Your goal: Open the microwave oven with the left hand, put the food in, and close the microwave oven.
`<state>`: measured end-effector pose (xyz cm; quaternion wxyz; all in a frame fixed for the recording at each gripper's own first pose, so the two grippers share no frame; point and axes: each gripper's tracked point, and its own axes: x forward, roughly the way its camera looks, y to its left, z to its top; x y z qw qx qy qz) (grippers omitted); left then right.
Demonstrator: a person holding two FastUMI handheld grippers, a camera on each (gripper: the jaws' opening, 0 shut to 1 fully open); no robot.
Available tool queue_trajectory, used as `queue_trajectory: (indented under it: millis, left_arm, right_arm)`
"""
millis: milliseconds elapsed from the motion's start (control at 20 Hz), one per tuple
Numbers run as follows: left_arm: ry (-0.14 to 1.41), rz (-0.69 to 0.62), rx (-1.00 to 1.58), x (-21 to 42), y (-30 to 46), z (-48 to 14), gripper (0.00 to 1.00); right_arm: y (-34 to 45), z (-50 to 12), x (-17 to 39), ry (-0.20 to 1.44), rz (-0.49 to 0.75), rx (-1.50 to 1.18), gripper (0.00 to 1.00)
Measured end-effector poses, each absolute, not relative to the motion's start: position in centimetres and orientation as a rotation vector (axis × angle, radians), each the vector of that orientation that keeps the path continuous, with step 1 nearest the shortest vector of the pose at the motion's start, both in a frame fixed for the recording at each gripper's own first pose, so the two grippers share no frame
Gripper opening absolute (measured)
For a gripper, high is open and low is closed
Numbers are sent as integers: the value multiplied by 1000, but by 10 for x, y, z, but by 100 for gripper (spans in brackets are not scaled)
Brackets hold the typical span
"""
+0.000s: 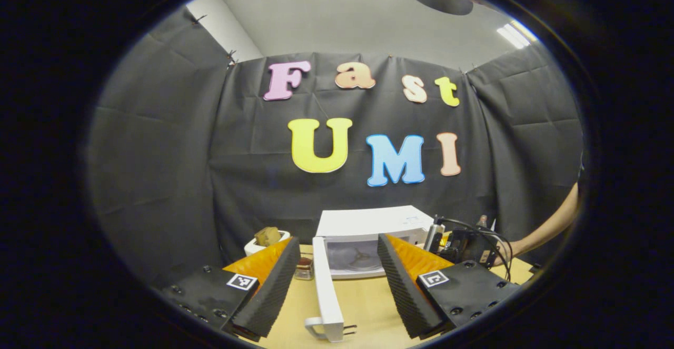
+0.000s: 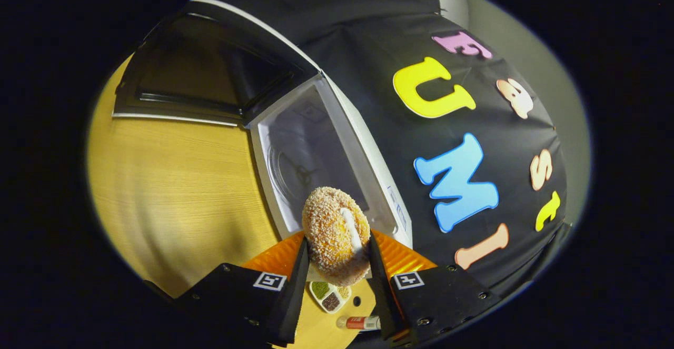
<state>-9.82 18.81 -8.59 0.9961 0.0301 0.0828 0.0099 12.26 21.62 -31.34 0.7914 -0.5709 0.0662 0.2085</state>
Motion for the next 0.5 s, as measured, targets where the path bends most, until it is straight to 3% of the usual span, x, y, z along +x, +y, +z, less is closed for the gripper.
queue_trajectory:
  millis: [500]
  left_arm:
    - [207,159,86,-134,224,-85,96]
  right_arm:
    - [261,-345,171,-14,498,-1407,59]
